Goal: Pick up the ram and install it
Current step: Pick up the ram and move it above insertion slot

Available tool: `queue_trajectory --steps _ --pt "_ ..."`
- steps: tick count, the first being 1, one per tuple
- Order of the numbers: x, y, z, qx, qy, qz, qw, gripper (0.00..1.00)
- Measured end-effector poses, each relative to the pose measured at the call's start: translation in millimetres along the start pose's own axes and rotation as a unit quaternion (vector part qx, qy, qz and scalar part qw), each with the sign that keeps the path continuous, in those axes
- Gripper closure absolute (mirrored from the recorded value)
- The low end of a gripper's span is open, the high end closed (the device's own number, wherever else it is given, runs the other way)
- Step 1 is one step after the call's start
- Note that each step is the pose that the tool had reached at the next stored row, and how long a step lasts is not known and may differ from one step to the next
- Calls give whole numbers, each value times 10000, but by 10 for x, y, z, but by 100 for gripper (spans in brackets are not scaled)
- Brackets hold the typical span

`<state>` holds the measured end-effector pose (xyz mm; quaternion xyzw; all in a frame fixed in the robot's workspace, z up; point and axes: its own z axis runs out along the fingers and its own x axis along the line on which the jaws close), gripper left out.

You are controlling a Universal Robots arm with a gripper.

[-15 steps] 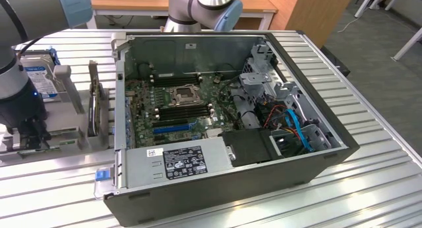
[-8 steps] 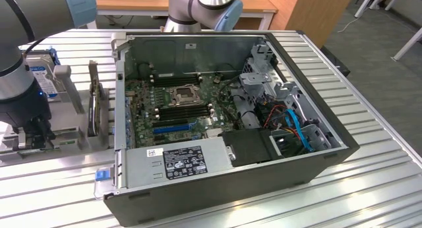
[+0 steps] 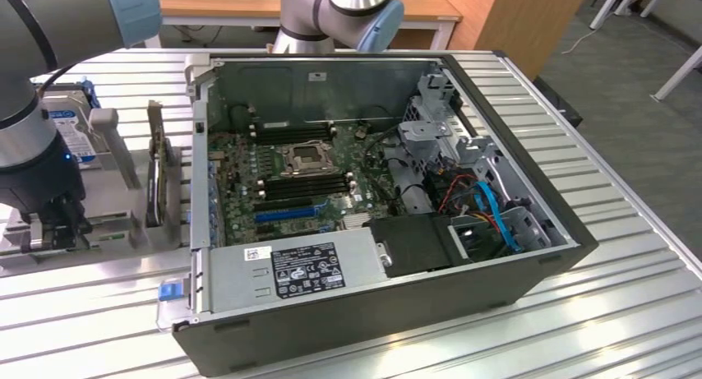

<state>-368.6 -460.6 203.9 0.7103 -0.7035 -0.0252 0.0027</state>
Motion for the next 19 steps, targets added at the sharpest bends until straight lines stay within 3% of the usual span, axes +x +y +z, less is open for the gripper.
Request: queue_trajectory --steps 19 --pt "14 -3 60 0 0 0 10000 71"
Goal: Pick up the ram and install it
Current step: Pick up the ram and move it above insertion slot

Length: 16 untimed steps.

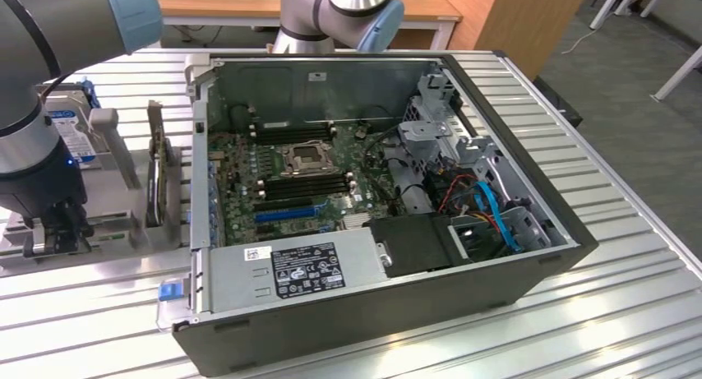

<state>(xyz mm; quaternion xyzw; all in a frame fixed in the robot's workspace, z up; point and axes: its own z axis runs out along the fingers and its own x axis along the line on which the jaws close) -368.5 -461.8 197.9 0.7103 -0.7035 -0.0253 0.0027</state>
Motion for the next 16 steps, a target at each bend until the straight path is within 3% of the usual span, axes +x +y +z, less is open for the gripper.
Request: queue_trajectory --steps 8,10,11,16 --pt "0 0 1 0 -1 0 10000 71" --pt "0 0 1 1 -1 0 10000 72" --pt "0 0 1 1 -1 0 10000 79" --pt "0 0 1 0 0 0 10000 79"
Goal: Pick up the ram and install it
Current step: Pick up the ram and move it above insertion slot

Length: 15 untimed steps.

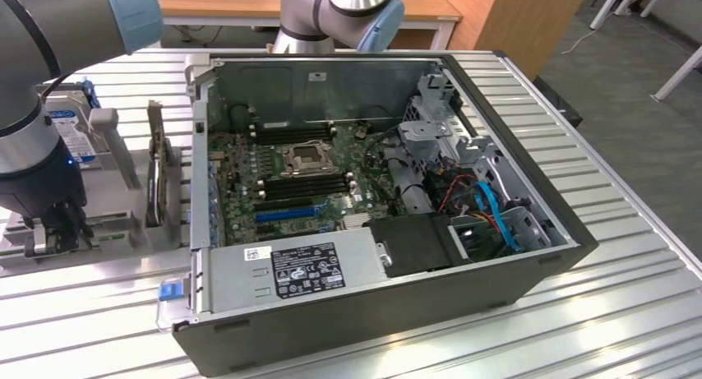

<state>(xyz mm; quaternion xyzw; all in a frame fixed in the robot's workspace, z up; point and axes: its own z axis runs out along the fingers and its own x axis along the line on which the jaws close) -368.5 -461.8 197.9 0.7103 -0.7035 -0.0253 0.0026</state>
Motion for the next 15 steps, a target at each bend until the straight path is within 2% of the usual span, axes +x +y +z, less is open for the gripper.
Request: queue_trajectory --steps 15 --pt "-1 1 -18 0 0 0 10000 79"
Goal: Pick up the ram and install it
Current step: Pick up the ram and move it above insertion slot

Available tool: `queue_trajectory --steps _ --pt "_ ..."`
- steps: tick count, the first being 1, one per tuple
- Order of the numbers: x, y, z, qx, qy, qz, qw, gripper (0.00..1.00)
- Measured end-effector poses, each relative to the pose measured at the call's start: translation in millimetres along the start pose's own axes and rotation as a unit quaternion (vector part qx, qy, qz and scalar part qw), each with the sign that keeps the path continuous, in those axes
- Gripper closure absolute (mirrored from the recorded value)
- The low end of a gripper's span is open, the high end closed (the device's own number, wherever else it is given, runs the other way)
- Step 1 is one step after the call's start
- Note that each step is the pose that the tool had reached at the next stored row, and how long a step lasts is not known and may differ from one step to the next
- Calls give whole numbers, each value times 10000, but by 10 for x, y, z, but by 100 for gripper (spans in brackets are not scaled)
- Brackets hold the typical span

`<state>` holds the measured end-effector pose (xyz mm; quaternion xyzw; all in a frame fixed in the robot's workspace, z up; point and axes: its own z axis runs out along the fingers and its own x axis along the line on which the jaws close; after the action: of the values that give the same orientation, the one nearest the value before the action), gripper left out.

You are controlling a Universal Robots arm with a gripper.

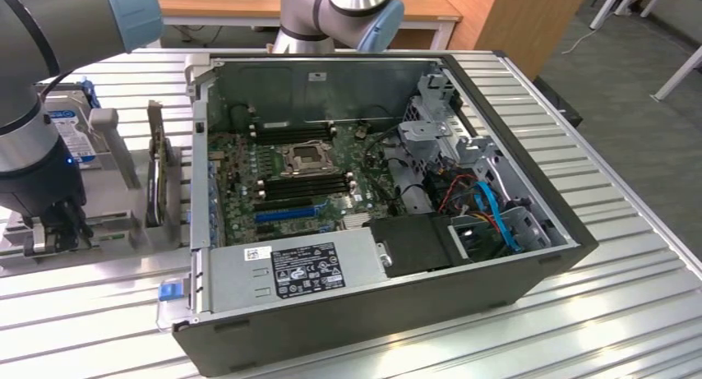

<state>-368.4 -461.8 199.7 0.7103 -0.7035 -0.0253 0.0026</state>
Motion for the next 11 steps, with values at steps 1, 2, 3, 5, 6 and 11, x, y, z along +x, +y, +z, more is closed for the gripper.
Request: queue_trajectory --steps 1,2,3,5,6,11 --pt "1 -5 -2 -1 1 -1 10000 79" --pt "1 -12 -2 -1 1 -1 10000 79" --pt "0 -17 -1 0 0 0 10000 79" --pt "0 -25 -1 0 0 0 10000 79" --pt "0 -25 -1 0 0 1 10000 79" --pt "0 -26 -9 0 2 0 10000 79"
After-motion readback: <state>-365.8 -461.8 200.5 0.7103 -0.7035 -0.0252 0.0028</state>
